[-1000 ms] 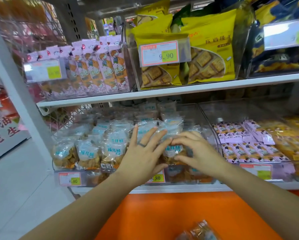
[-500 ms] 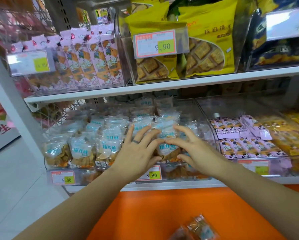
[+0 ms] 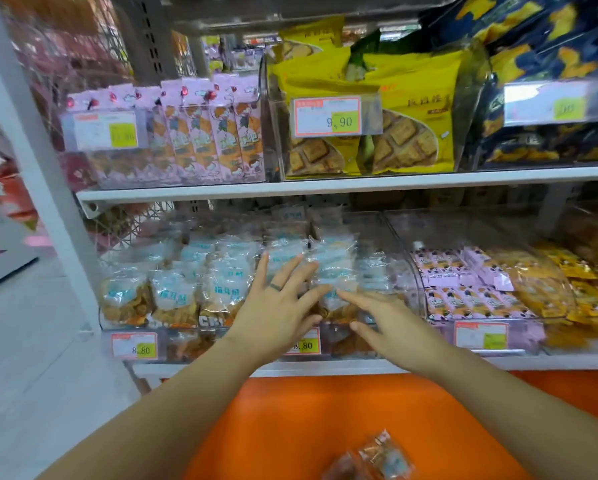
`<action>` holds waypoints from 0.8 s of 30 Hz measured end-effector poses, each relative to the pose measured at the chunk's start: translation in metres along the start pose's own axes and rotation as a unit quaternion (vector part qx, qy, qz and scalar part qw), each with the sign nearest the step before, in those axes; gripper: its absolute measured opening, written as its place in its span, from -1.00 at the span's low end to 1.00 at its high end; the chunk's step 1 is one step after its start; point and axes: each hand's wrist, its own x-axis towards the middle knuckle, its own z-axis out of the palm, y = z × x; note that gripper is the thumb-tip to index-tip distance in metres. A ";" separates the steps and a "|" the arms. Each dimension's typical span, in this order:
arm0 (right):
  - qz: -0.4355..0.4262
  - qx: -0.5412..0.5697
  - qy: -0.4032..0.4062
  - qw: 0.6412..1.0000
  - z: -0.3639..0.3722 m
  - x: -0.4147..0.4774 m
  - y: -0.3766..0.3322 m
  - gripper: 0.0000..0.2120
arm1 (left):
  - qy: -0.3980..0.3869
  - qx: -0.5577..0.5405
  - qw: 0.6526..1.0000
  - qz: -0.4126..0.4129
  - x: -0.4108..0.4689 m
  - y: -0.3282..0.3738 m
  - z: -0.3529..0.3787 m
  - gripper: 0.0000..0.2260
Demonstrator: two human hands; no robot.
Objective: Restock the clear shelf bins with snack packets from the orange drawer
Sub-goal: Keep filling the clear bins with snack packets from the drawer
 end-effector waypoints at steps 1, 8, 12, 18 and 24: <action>0.003 -0.003 -0.001 1.000 0.001 0.002 -0.001 -0.47 | 0.001 -0.003 1.000 -0.004 -0.001 0.000 0.001 -0.57; -0.012 -0.077 -0.006 0.997 0.011 0.005 0.007 -0.46 | 0.027 -0.012 1.000 -0.004 -0.005 0.001 0.021 -0.59; -0.019 -0.103 -0.017 0.994 0.017 0.004 0.014 -0.43 | 0.023 -0.015 1.000 0.001 -0.002 0.000 0.021 -0.60; 0.033 -0.090 0.041 0.995 0.012 -0.014 0.006 -0.43 | 0.063 -0.007 0.998 -0.016 -0.011 0.003 0.007 -0.59; -0.045 -0.072 0.162 0.983 0.042 -0.058 0.006 -0.81 | 0.133 -0.173 0.976 0.014 -0.074 0.046 0.013 -0.74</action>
